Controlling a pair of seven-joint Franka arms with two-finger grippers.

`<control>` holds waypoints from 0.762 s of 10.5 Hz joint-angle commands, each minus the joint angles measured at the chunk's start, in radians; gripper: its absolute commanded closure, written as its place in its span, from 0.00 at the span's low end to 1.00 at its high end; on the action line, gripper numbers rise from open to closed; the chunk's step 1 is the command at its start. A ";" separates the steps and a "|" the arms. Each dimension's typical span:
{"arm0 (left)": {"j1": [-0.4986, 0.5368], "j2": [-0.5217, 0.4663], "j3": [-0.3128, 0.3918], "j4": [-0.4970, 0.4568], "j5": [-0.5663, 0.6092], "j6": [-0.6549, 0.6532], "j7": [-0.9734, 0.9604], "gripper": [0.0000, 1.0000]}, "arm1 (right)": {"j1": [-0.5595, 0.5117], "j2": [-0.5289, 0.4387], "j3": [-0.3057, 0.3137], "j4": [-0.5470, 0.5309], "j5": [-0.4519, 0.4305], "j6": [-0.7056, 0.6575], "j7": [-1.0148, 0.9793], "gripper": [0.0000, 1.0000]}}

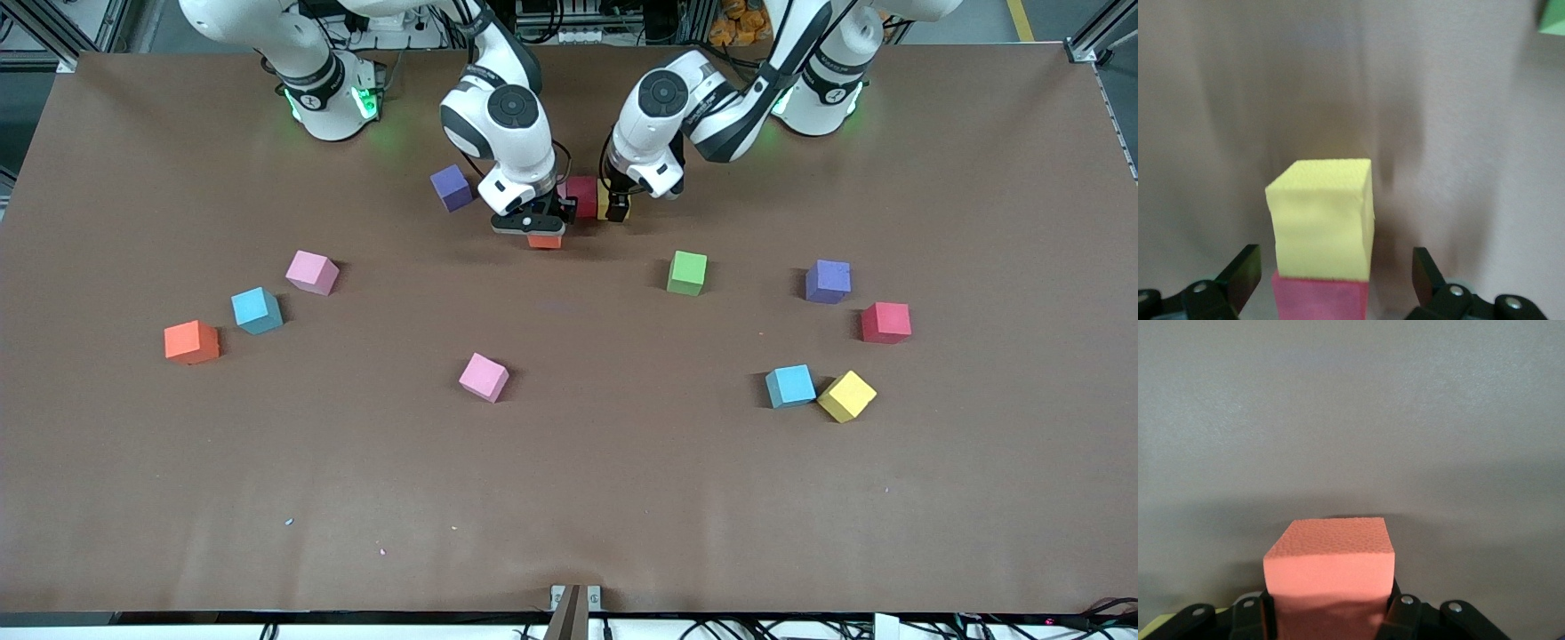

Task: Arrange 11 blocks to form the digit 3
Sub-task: 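Open the left gripper and move it toward the green cube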

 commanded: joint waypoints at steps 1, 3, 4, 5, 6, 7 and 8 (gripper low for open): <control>0.013 -0.097 0.003 0.039 -0.010 -0.146 -0.002 0.00 | 0.005 -0.011 0.001 -0.018 -0.022 0.014 0.048 1.00; 0.074 -0.120 0.007 0.102 0.017 -0.243 0.028 0.00 | 0.007 -0.005 0.001 -0.016 -0.022 0.027 0.049 1.00; 0.117 -0.109 0.008 0.152 0.055 -0.294 0.056 0.00 | 0.007 0.000 0.001 -0.016 -0.022 0.030 0.049 1.00; 0.160 -0.100 0.008 0.194 0.076 -0.323 0.106 0.00 | 0.010 0.003 0.001 -0.018 -0.022 0.042 0.049 1.00; 0.200 -0.087 0.008 0.231 0.076 -0.328 0.172 0.00 | 0.011 0.010 0.003 -0.016 -0.022 0.045 0.051 1.00; 0.243 -0.071 0.008 0.260 0.080 -0.338 0.239 0.00 | 0.017 0.014 0.001 -0.018 -0.022 0.045 0.053 1.00; 0.287 -0.053 0.008 0.289 0.085 -0.348 0.293 0.00 | 0.019 0.014 0.003 -0.016 -0.022 0.044 0.059 1.00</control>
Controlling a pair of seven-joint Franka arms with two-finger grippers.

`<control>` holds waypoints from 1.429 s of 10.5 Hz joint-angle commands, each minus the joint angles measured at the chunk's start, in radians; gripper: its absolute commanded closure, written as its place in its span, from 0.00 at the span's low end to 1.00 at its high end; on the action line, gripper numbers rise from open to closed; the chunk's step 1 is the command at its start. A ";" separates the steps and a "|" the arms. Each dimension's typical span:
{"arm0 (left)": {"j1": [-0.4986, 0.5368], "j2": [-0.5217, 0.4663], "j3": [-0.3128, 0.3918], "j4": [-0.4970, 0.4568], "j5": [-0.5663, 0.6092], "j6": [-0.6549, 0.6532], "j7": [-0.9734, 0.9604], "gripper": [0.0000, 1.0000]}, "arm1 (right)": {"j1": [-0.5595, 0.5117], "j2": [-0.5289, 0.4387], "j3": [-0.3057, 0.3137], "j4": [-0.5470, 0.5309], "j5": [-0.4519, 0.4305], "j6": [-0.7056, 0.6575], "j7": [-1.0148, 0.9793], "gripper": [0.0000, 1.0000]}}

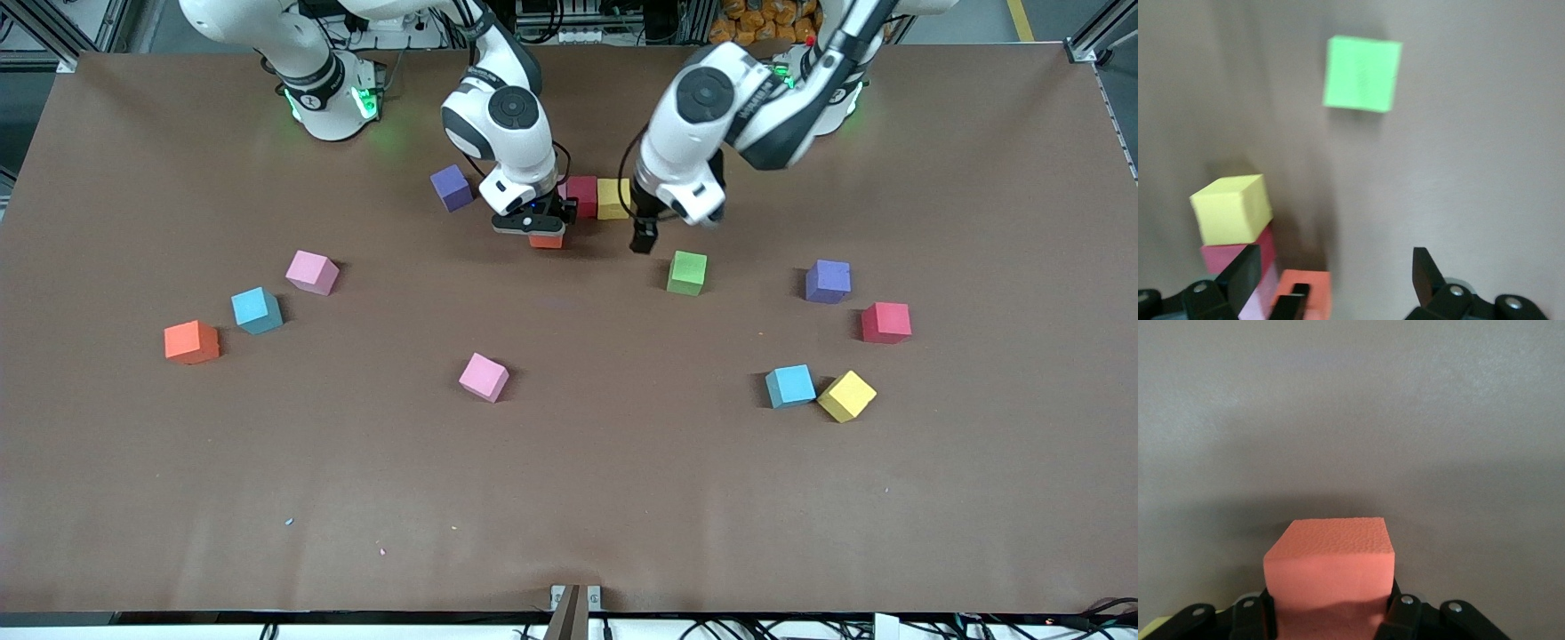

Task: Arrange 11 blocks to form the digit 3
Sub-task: 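Open the left gripper and move it toward the green cube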

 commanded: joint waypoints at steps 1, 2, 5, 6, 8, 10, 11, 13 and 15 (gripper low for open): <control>0.087 0.075 -0.008 0.086 0.046 -0.050 0.106 0.00 | 0.017 0.000 -0.003 -0.011 -0.022 0.020 0.043 1.00; 0.108 0.100 -0.008 0.100 0.086 -0.050 0.119 0.00 | 0.020 0.004 -0.003 -0.012 -0.022 0.018 0.043 1.00; 0.118 0.169 -0.007 0.143 0.123 -0.050 0.113 0.00 | 0.026 0.009 -0.002 -0.012 -0.022 0.020 0.049 1.00; 0.116 0.186 -0.007 0.154 0.123 -0.050 0.111 0.00 | 0.026 0.012 -0.002 -0.011 -0.022 0.020 0.050 1.00; 0.115 0.198 -0.002 0.157 0.134 -0.050 0.113 0.00 | 0.026 0.015 -0.002 -0.011 -0.022 0.020 0.050 1.00; 0.113 0.222 -0.002 0.162 0.218 -0.050 0.110 0.00 | 0.026 0.018 -0.002 -0.011 -0.022 0.031 0.061 1.00; 0.116 0.238 -0.001 0.172 0.218 -0.051 0.108 0.00 | 0.026 0.020 -0.002 -0.009 -0.022 0.031 0.067 1.00; 0.115 0.242 0.004 0.173 0.220 -0.051 0.110 0.00 | 0.026 0.021 -0.002 -0.009 -0.023 0.031 0.067 1.00; 0.116 0.247 0.010 0.173 0.221 -0.058 0.111 0.00 | 0.026 0.021 -0.002 -0.011 -0.043 0.031 0.067 1.00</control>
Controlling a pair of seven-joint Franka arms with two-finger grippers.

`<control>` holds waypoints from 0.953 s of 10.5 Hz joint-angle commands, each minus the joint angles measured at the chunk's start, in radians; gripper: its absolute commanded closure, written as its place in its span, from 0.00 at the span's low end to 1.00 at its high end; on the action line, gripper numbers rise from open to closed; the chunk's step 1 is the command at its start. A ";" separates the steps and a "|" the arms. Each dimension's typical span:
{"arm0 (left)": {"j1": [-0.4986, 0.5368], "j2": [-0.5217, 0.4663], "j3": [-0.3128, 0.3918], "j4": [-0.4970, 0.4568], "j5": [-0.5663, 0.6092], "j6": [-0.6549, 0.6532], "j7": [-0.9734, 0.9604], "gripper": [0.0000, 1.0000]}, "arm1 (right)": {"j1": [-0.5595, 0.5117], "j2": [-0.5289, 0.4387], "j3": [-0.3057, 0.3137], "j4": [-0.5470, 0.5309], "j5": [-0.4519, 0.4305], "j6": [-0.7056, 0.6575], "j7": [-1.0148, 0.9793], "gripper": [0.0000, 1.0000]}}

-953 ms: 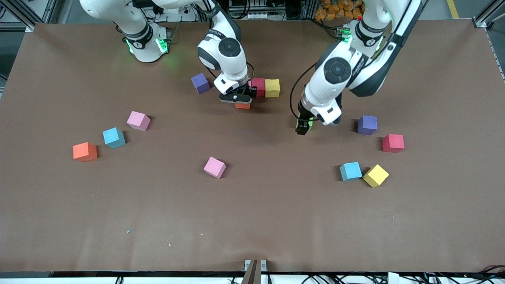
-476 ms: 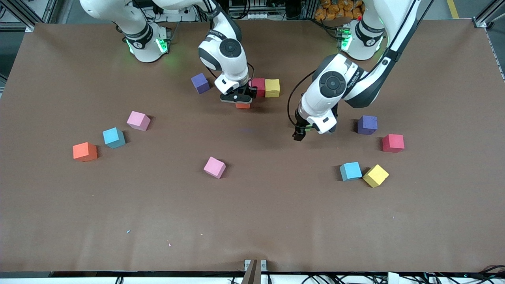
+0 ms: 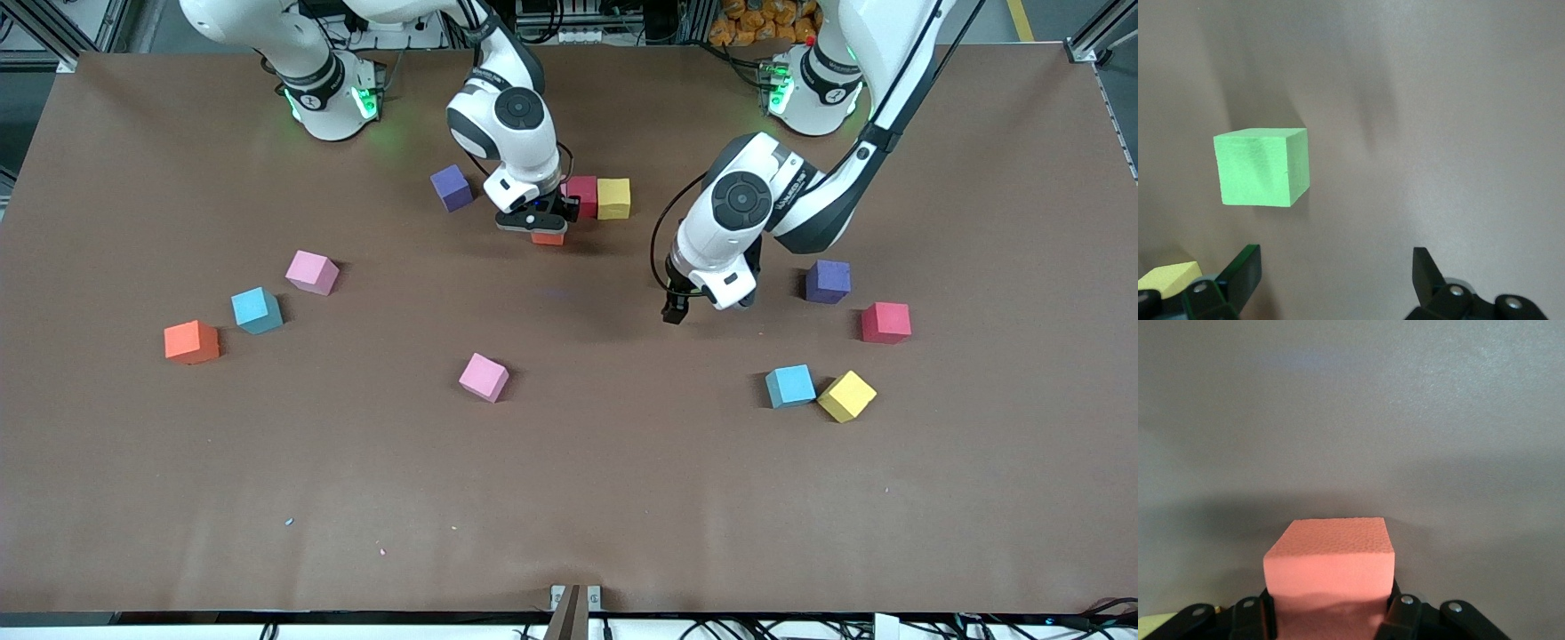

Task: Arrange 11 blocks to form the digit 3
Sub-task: 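Open the left gripper and move it toward the green cube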

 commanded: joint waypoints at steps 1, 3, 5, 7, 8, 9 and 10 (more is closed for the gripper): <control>0.000 0.017 0.003 0.024 0.029 -0.036 -0.004 0.00 | 0.010 -0.001 -0.004 -0.010 -0.043 0.015 0.033 1.00; 0.001 0.020 0.003 0.024 0.029 -0.041 -0.004 0.00 | 0.010 -0.001 -0.004 -0.009 -0.043 0.015 0.036 1.00; 0.000 0.021 0.003 0.024 0.030 -0.052 -0.004 0.00 | 0.010 0.000 -0.004 -0.010 -0.043 0.014 0.036 1.00; 0.001 0.029 0.003 0.023 0.041 -0.063 -0.003 0.00 | 0.010 0.000 -0.004 -0.010 -0.043 0.014 0.036 1.00; 0.000 0.029 0.003 0.020 0.039 -0.063 -0.004 0.00 | 0.010 0.000 -0.004 -0.010 -0.043 0.014 0.036 0.88; 0.000 0.029 0.003 0.017 0.039 -0.067 -0.004 0.00 | 0.010 0.000 -0.004 -0.009 -0.043 0.014 0.036 0.70; 0.001 0.029 0.003 0.017 0.039 -0.101 -0.010 0.00 | 0.010 0.003 -0.004 -0.009 -0.043 0.015 0.036 0.21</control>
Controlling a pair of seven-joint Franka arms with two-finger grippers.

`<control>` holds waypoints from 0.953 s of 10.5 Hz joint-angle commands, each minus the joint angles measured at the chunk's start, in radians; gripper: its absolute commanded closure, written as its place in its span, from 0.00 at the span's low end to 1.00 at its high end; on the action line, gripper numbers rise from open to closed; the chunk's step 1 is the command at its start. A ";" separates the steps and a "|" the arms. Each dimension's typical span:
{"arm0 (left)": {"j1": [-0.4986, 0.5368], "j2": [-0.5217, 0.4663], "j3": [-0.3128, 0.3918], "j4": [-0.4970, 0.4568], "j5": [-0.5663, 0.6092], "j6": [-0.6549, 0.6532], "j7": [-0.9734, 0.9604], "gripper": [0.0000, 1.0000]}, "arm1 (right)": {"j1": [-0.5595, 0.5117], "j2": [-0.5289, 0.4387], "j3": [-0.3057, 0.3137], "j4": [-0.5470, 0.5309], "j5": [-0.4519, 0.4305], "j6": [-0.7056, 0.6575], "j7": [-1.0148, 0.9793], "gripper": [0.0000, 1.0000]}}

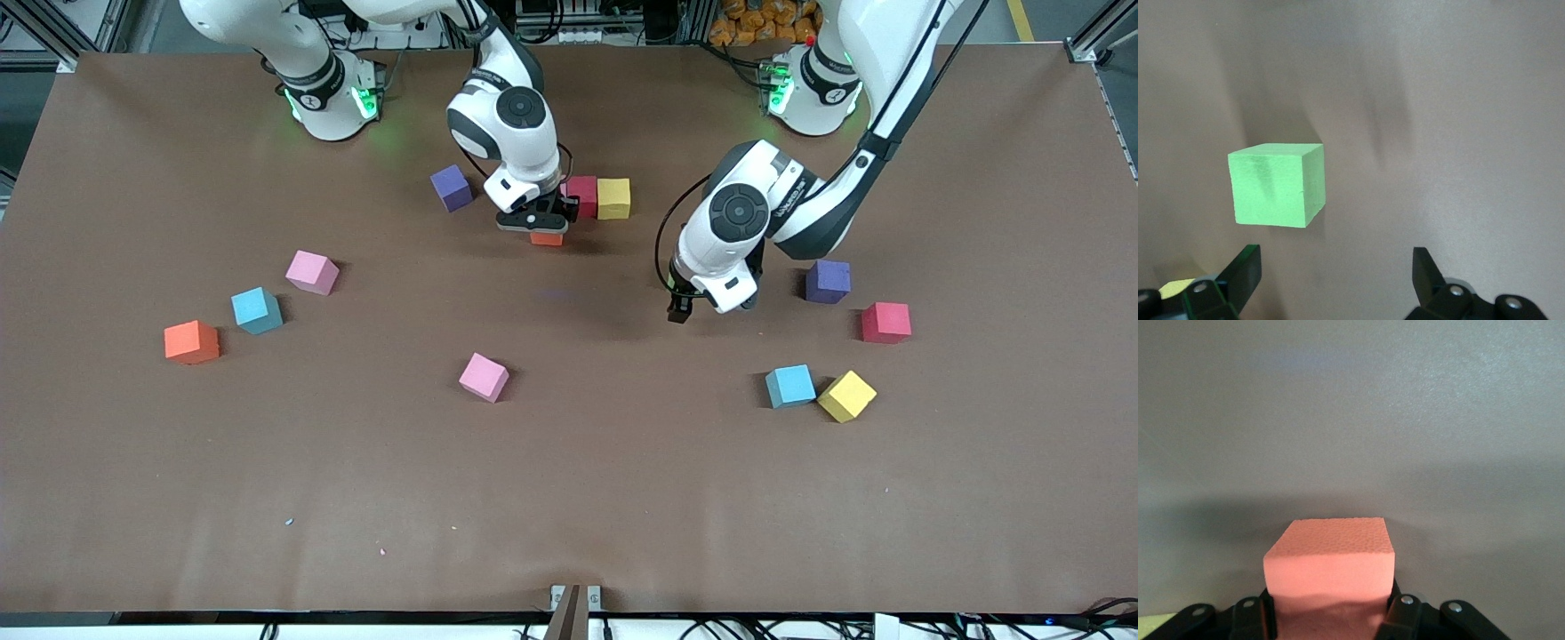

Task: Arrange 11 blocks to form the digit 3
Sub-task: 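Open the left gripper and move it toward the green cube, then grasp the green cube with the left gripper while the right gripper releases orange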

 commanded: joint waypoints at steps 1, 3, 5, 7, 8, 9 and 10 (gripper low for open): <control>0.002 0.009 -0.001 0.013 0.027 -0.072 -0.023 0.00 | 0.009 0.003 -0.004 -0.007 -0.016 0.014 0.028 0.00; 0.005 -0.006 0.002 -0.013 0.043 -0.073 -0.067 0.00 | 0.008 0.001 -0.004 -0.006 -0.017 0.012 0.025 0.00; -0.011 0.001 0.002 -0.036 0.066 -0.073 -0.107 0.00 | 0.003 -0.008 -0.004 -0.003 -0.019 0.004 0.017 0.00; -0.018 0.004 0.000 -0.074 0.118 -0.069 -0.148 0.00 | -0.006 -0.023 -0.004 0.000 -0.017 -0.003 0.004 0.00; -0.015 0.003 0.000 -0.086 0.129 -0.067 -0.156 0.00 | -0.023 -0.043 -0.004 0.000 -0.017 -0.014 -0.036 0.00; -0.016 0.004 0.000 -0.094 0.131 -0.064 -0.158 0.00 | -0.044 -0.065 -0.004 0.006 -0.017 -0.061 -0.067 0.00; -0.018 0.006 0.000 -0.097 0.131 -0.058 -0.158 0.00 | -0.062 -0.080 -0.004 0.023 -0.017 -0.118 -0.100 0.00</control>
